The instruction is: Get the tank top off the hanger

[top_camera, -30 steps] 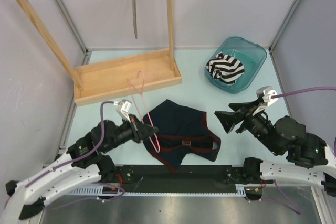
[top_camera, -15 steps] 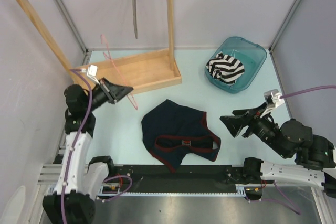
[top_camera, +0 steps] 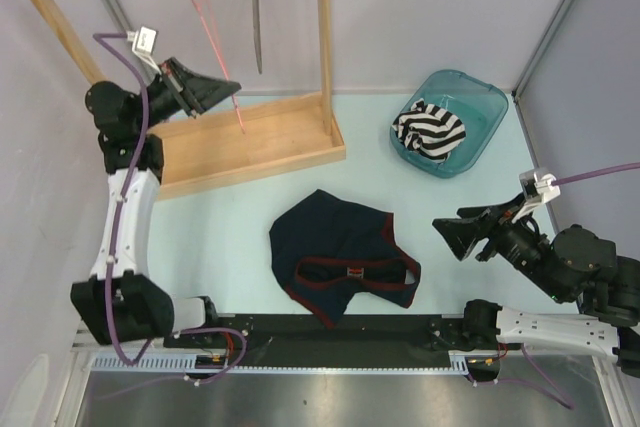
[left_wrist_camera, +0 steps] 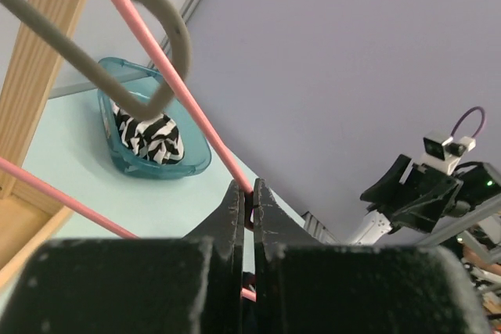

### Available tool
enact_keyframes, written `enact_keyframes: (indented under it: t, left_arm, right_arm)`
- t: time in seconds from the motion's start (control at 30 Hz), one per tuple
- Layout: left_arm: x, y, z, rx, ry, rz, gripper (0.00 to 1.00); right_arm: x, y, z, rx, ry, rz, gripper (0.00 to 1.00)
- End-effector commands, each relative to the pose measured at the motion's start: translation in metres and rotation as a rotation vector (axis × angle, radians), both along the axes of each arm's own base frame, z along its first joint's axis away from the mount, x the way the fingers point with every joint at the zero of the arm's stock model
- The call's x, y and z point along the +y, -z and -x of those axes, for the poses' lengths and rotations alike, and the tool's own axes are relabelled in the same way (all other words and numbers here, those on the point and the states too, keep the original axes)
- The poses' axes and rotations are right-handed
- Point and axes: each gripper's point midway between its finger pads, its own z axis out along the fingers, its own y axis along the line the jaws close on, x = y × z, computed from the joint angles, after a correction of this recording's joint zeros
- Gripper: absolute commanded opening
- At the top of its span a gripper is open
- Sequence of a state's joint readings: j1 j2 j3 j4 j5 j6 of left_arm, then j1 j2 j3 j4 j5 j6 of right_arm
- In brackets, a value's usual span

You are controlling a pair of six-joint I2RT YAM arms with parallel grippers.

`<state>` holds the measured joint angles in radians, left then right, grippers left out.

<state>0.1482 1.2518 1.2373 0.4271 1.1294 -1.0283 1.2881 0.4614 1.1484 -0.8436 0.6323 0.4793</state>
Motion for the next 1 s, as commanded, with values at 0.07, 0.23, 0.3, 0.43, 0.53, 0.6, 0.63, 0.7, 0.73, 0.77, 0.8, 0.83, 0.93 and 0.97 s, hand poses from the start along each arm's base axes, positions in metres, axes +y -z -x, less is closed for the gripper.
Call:
enact_keyframes:
  t: [0.07, 0.23, 0.3, 0.43, 0.53, 0.6, 0.63, 0.7, 0.73, 0.77, 0.8, 0.83, 0.93, 0.97]
  left_arm:
    - [0.007, -0.039, -0.030, 0.029, 0.053, 0.057, 0.00]
    - [0.011, -0.046, -0.054, 0.050, 0.049, 0.081, 0.00]
    - [0.014, -0.041, -0.068, 0.096, 0.043, 0.103, 0.00]
    - [0.016, -0.033, -0.078, 0.138, 0.039, 0.131, 0.00]
    - [0.016, -0.024, -0.077, 0.154, 0.028, 0.120, 0.00]
    - [0.017, -0.017, -0.076, 0.189, 0.008, 0.114, 0.05]
    - [0.016, -0.016, -0.075, 0.174, 0.000, 0.095, 0.11]
    - [0.016, -0.013, -0.068, 0.179, -0.010, 0.082, 0.40]
    - [0.016, -0.012, -0.065, 0.157, -0.020, 0.063, 0.51]
    - [0.016, -0.012, -0.058, 0.172, -0.037, 0.055, 0.55]
    - [0.018, -0.010, -0.057, 0.136, -0.060, 0.015, 0.58]
    - [0.018, -0.011, -0.053, 0.124, -0.079, -0.005, 0.63]
    - [0.021, -0.004, -0.037, 0.126, -0.144, -0.064, 0.79]
    - [0.022, 0.004, -0.032, 0.157, -0.166, -0.076, 0.80]
  right_arm:
    - [-0.010, -0.007, 0.003, 0.030, 0.015, -0.055, 0.72]
    - [-0.009, 0.001, 0.004, 0.059, 0.020, -0.061, 0.71]
    - [-0.005, 0.007, 0.004, 0.069, 0.017, -0.047, 0.72]
    - [0.006, 0.023, 0.000, 0.084, 0.016, 0.004, 0.72]
    - [0.020, 0.041, -0.005, 0.104, 0.013, 0.062, 0.73]
    - [0.032, 0.051, -0.007, 0.111, -0.004, 0.085, 0.74]
    - [0.040, 0.058, -0.009, 0.112, -0.012, 0.116, 0.75]
    - [0.055, 0.065, -0.011, 0.117, -0.039, 0.142, 0.76]
    - [0.065, 0.075, -0.013, 0.129, -0.056, 0.191, 0.78]
    - [0.072, 0.081, -0.014, 0.137, -0.065, 0.211, 0.79]
    - [0.078, 0.086, -0.015, 0.146, -0.071, 0.233, 0.79]
    - [0.087, 0.099, -0.016, 0.171, -0.084, 0.276, 0.81]
    - [0.107, 0.125, -0.017, 0.218, -0.117, 0.341, 0.86]
    - [0.114, 0.128, -0.017, 0.220, -0.123, 0.332, 0.88]
